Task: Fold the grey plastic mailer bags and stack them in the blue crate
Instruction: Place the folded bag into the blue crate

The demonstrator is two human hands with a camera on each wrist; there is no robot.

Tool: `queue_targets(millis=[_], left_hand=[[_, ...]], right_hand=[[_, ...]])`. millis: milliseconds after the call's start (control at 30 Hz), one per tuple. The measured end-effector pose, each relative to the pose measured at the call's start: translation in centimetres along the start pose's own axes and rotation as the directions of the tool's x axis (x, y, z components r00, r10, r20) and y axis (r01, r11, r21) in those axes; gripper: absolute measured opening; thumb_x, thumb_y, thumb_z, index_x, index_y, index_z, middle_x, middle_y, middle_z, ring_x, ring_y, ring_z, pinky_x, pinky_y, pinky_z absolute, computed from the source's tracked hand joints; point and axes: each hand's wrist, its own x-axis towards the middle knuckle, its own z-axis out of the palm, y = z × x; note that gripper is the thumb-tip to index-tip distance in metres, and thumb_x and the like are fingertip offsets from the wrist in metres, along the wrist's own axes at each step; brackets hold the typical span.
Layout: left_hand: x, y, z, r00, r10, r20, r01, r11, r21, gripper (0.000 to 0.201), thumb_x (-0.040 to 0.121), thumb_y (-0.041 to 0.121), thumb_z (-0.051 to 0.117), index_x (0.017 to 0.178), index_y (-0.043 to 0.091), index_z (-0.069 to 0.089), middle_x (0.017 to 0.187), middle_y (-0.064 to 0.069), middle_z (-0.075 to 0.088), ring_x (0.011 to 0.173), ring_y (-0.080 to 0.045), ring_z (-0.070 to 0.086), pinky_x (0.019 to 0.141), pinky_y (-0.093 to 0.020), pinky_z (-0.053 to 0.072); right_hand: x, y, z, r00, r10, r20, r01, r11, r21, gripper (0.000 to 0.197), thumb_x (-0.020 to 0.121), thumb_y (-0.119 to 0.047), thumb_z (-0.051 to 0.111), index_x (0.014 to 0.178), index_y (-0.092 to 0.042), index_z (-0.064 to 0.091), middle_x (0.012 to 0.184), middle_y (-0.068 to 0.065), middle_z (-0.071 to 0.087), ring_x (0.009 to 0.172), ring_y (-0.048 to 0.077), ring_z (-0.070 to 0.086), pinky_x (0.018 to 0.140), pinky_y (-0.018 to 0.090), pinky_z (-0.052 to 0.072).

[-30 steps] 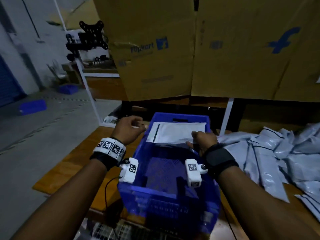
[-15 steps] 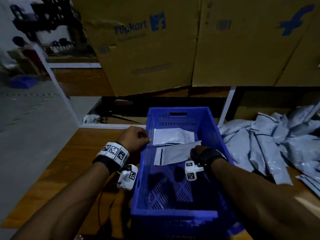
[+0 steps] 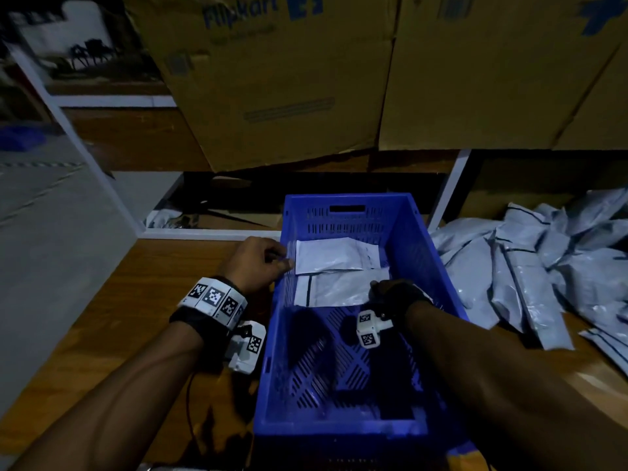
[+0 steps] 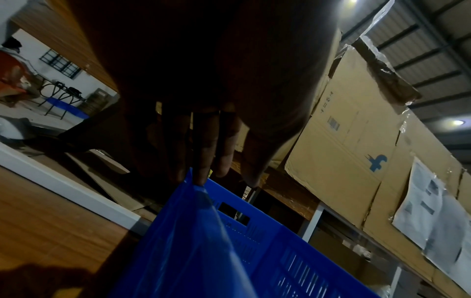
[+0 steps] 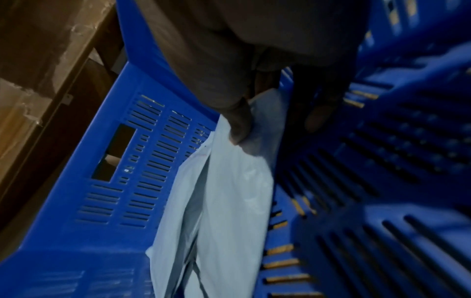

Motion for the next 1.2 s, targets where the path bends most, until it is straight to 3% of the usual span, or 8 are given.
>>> queue_targets(millis=[67,133,233,333,433,867,1100,1200], left_hand=[[-0.1,0.1,0.0,1.000,-0.002,0.003,0.002,1.000,0.006,0.036,0.087,0.031,0.081,0.114,0.008,0.075,0.107,-0.003,0.075,0.099,-0.015,0.070,0.089,-0.034,0.057],[-0.1,0.3,0.0,1.000,0.001,0.006,-0.001,1.000,0.014,0.036,0.087,0.031,0.080,0.114,0.008,0.075,0.107,-0.003,0.075,0.099,-0.016,0.070,0.091,-0.037,0.057],[-0.2,0.5,0.0,1.000,0.005,0.005,-0.005,1.000,0.022,0.036,0.087,0.031,0.080,0.115,0.008,0.074,0.108,-0.004,0.075,0.100,-0.017,0.069,0.092,-0.040,0.057],[-0.1,0.3,0.1,1.000,-0.008,0.006,0.008,0.999,0.031,0.040,0.087,0.034,0.080,0.118,0.009,0.074,0.109,-0.004,0.075,0.100,-0.017,0.070,0.093,-0.041,0.057],[0.0,0.3,0.0,1.000,-0.017,0.012,0.016,0.999,0.036,0.041,0.087,0.035,0.080,0.118,0.010,0.073,0.109,-0.003,0.075,0.100,-0.016,0.070,0.093,-0.041,0.057],[-1.2,1.5,0.1,1.000,-0.010,0.021,0.008,0.997,0.075,0.044,0.089,0.030,0.078,0.125,0.005,0.070,0.123,-0.008,0.071,0.108,-0.018,0.065,0.086,-0.026,0.046],[-2.0,1.6,-0.7,0.998,0.043,0.045,-0.046,0.997,0.069,0.043,0.088,0.032,0.080,0.121,0.006,0.072,0.117,-0.007,0.073,0.107,-0.020,0.067,0.092,-0.032,0.052],[-3.1,2.4,-1.6,0.994,0.081,0.077,-0.085,0.995,0.058,0.041,0.085,0.036,0.082,0.116,0.009,0.075,0.110,-0.005,0.075,0.102,-0.019,0.070,0.094,-0.043,0.056]], right_hand=[[-1.4,-0.6,0.1,0.997,0.048,-0.058,-0.052,0.996,-0.069,0.051,0.106,-0.042,0.047,0.149,-0.015,0.047,0.155,0.016,0.044,0.139,0.035,0.047,0.095,0.024,0.055],[-1.8,-0.6,0.4,0.997,0.005,-0.075,-0.013,0.994,-0.111,0.075,0.091,-0.066,0.061,0.142,-0.011,0.051,0.147,0.013,0.052,0.136,0.034,0.051,0.111,0.041,0.044],[0.4,-0.3,0.3,0.996,-0.069,-0.059,0.061,0.990,-0.129,0.122,0.036,-0.084,0.085,0.125,-0.004,0.064,0.128,0.013,0.069,0.111,0.032,0.069,0.094,0.043,0.056],[-1.9,-1.7,-0.4,0.990,-0.060,-0.124,0.040,0.987,-0.153,0.061,0.084,-0.036,0.073,0.133,-0.002,0.060,0.137,0.020,0.060,0.125,0.037,0.059,0.104,0.041,0.047],[-2.5,-2.0,-0.9,0.982,-0.104,-0.155,0.076,0.982,-0.173,0.042,0.097,-0.025,0.064,0.129,0.001,0.058,0.133,0.017,0.060,0.123,0.038,0.059,0.099,0.039,0.045],[-0.8,-1.3,-1.3,0.967,-0.173,-0.186,0.146,0.978,-0.148,0.032,0.091,-0.022,0.065,0.117,-0.006,0.066,0.113,0.021,0.068,0.105,0.039,0.066,0.093,0.046,0.054],[-5.9,-4.7,-3.8,0.926,-0.360,-0.112,0.334,0.921,-0.200,0.029,0.091,-0.012,0.072,0.118,-0.002,0.070,0.120,0.020,0.069,0.109,0.032,0.066,0.084,0.030,0.046],[-10.4,-6.2,-6.1,0.872,-0.482,-0.078,0.473,0.874,-0.117,0.024,0.092,-0.014,0.074,0.113,-0.004,0.073,0.103,0.018,0.075,0.084,0.021,0.068,0.074,0.032,0.051]])
